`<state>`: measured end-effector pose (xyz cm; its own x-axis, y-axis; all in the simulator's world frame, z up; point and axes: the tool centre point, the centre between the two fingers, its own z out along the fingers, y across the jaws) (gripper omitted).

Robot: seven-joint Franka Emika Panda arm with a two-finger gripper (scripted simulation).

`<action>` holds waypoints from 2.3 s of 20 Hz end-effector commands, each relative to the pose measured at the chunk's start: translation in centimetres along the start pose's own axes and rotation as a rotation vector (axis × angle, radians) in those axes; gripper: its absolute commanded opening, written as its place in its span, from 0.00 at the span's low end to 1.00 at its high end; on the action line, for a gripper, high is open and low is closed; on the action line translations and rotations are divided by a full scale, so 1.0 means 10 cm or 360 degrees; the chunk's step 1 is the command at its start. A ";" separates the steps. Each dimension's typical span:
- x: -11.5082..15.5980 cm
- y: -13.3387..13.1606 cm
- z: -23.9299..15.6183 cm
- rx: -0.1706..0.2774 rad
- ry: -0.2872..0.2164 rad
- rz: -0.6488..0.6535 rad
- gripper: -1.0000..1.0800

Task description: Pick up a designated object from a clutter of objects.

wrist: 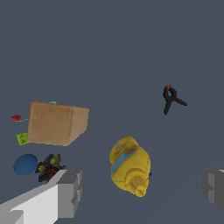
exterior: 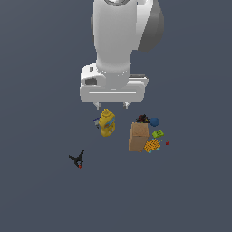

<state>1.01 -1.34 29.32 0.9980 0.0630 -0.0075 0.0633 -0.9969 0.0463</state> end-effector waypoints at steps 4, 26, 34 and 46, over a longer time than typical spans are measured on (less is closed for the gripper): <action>0.17 0.17 0.20 -0.0005 -0.0004 -0.0069 0.96; 0.87 1.42 1.93 0.0046 0.0008 -0.0520 0.96; 0.90 1.66 2.30 0.0067 0.0023 -0.0595 0.96; 0.89 1.69 2.49 0.0070 0.0023 -0.0603 0.96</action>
<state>10.94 -18.80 5.68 0.9038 0.4280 -0.0005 0.4280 -0.9038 0.0007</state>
